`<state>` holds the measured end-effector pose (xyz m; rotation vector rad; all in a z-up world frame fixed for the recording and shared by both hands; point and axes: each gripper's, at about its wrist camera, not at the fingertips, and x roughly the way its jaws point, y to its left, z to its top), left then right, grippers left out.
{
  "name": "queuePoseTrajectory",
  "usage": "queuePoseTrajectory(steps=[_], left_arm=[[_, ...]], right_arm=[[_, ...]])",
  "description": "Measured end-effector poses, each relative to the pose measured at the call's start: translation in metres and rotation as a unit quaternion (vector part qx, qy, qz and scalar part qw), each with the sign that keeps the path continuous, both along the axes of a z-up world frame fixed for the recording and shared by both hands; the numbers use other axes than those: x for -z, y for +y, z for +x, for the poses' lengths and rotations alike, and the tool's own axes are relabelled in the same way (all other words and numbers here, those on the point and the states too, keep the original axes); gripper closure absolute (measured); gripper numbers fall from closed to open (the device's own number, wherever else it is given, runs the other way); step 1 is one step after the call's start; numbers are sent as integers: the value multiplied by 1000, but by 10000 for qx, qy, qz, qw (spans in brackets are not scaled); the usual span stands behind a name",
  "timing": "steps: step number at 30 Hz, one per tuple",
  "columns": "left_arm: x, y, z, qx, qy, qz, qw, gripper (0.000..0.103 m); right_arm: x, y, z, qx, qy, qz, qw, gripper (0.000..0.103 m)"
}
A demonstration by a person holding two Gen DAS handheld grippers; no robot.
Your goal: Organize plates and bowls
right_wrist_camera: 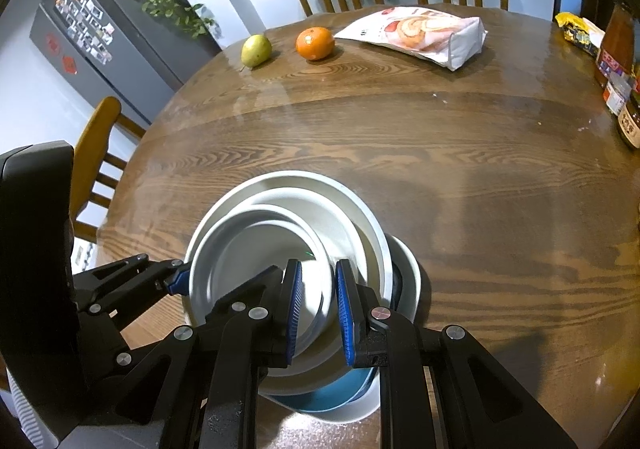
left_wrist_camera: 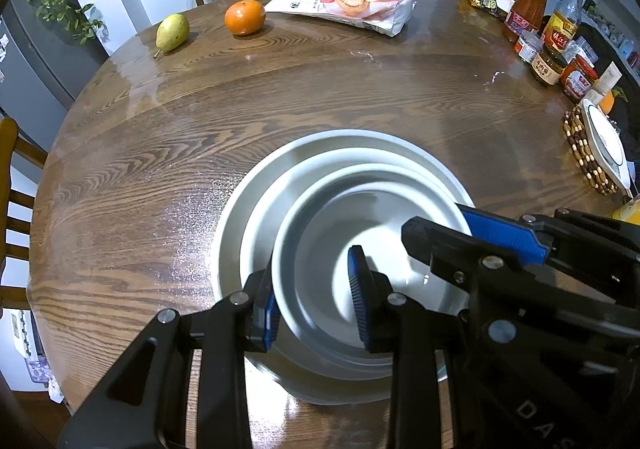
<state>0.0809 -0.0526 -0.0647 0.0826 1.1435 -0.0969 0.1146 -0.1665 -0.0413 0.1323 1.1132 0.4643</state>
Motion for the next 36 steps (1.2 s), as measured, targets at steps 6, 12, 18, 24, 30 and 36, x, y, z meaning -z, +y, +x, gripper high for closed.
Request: queuePoseTrajectory(steps=[6, 12, 18, 24, 30, 36], left_arm=[[0, -1, 1, -19, -15, 19, 10000, 74], [0, -1, 1, -14, -23, 34, 10000, 74], [0, -1, 1, -16, -27, 32, 10000, 73], [-2, -2, -1, -12, -80, 61, 9999, 72], [-5, -1, -3, -21, -154, 89, 9998, 67], [-7, -3, -5, -11, -196, 137, 9997, 67]], right_arm=[[-1, -1, -1, 27, -27, -29, 10000, 84], [-1, -1, -2, 41, -40, -14, 10000, 84], [-1, -1, -2, 39, -41, -10, 10000, 84], [-2, -2, -2, 69, -43, 51, 10000, 84], [-5, -2, -5, 69, -77, 94, 9999, 84], [-6, -3, -6, 81, -71, 141, 9998, 84]])
